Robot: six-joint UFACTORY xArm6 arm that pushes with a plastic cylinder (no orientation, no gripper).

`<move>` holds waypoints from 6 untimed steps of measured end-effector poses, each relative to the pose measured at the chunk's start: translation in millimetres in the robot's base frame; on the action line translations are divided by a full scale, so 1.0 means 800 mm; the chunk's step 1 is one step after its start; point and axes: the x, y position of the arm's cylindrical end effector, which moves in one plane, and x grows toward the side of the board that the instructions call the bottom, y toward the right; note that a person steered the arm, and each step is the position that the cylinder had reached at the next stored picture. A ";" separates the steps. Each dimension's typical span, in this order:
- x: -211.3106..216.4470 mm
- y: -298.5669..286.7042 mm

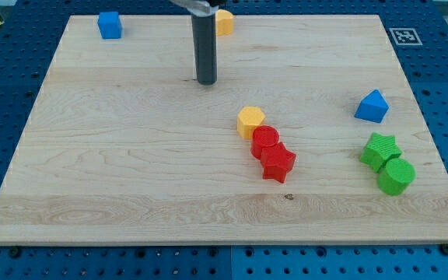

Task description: Move the yellow hexagon to the top right corner of the board

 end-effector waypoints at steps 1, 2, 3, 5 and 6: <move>0.050 0.000; 0.081 0.001; 0.103 0.023; 0.131 0.069; 0.131 0.069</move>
